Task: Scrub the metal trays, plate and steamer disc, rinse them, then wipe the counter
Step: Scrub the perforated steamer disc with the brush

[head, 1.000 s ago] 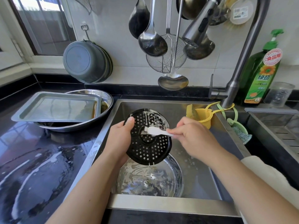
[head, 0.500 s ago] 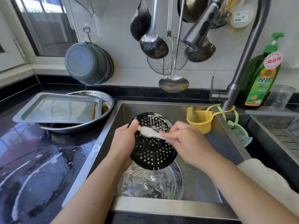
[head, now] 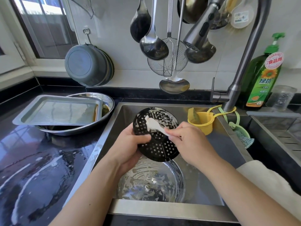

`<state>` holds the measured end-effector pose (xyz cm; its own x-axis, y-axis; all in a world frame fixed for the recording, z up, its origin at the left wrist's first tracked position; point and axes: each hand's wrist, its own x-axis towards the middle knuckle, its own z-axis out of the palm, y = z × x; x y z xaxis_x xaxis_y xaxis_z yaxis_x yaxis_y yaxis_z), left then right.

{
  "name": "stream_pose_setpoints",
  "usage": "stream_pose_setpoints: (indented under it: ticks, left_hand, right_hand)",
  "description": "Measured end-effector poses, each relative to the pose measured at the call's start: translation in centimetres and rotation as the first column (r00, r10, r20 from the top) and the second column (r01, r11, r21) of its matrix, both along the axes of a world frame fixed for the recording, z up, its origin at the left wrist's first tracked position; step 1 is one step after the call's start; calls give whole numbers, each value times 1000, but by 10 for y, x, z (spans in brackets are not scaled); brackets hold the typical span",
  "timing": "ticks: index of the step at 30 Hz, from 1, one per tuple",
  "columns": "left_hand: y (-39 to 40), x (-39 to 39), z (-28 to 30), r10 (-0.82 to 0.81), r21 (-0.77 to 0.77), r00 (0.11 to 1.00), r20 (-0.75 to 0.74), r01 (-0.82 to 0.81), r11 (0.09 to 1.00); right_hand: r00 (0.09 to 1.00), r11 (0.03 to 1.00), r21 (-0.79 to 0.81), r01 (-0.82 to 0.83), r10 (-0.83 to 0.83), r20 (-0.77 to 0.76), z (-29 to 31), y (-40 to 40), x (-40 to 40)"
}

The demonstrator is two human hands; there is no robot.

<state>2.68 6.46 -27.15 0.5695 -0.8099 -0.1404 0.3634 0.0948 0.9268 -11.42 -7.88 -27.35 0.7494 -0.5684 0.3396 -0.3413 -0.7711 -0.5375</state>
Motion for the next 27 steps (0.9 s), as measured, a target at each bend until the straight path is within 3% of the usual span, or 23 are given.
stream_pose_setpoints:
  ticks: [8, 15, 22, 27]
  left_hand:
    - [-2, -1, -7, 32, 50, 995, 91, -37, 998]
    - [-5, -1, -7, 80, 67, 987, 139, -90, 994]
    - [-4, 5, -8, 166, 19, 984, 61, -167, 986]
    - [-7, -1, -8, 126, 40, 980, 157, -134, 990]
  right_hand:
    - [992, 990, -72, 120, -123, -41, -1, -4, -5]
    - [980, 975, -94, 200, -200, 15, -1, 6, -1]
    - [998, 995, -73, 67, -68, 0, 0, 15, 1]
    - [970, 968, -70, 239, -236, 49, 5, 2, -6]
